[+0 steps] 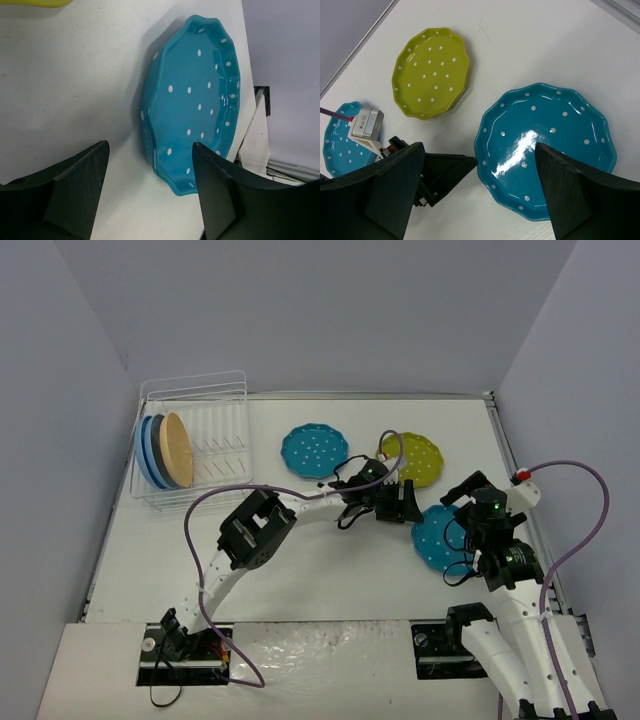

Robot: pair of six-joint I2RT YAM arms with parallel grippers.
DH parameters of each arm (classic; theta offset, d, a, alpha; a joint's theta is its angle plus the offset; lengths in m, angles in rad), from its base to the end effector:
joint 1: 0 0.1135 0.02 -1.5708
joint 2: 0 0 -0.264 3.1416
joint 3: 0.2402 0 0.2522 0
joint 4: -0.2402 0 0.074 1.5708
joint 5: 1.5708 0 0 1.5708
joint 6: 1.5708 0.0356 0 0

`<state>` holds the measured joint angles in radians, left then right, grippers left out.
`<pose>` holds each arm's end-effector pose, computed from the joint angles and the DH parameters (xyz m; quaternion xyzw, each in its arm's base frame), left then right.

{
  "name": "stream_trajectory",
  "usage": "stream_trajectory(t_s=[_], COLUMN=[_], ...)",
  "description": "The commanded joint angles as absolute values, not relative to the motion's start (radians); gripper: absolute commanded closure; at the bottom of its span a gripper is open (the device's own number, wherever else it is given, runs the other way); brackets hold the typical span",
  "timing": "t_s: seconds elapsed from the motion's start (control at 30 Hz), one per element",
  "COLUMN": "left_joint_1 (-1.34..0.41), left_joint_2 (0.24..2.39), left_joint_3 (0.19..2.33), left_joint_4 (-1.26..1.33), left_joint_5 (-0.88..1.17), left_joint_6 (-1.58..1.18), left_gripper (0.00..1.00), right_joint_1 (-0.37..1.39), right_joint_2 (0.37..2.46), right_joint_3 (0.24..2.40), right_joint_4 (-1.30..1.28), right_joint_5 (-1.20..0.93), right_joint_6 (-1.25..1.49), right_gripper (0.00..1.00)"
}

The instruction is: Load the plates into the dish rack

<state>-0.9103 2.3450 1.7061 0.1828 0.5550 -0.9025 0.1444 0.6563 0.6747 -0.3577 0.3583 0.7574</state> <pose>0.3107 -0.4305 0.1584 0.1481 0.8156 -0.5439 0.1306 0.1561 0.0101 0.3034 0.3405 0.7348 0.1167 0.5749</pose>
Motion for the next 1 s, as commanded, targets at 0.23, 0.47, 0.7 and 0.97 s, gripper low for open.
stream_trajectory(t_s=[0.23, 0.47, 0.7, 0.97], left_joint_1=[-0.96, -0.963, -0.966, -0.966], left_joint_2=[2.385, 2.411, 2.424, 2.44], left_joint_3=[1.79, 1.78, 1.778, 1.773], left_joint_4=[0.164, 0.137, 0.094, 0.042], left_joint_5=[0.612, 0.584, 0.516, 0.445], left_joint_6=[-0.867, -0.857, -0.837, -0.819], left_gripper=[0.38, 0.39, 0.59, 0.98], right_joint_1=[0.14, 0.14, 0.14, 0.14], right_joint_2=[0.656, 0.64, 0.631, 0.625], right_joint_3=[0.717, 0.707, 0.703, 0.687], right_joint_4=[-0.33, -0.33, -0.328, -0.33], right_joint_5=[0.367, 0.359, 0.348, 0.333], right_joint_6=[0.748, 0.749, 0.747, 0.749], right_gripper=[0.12, 0.11, 0.12, 0.12])
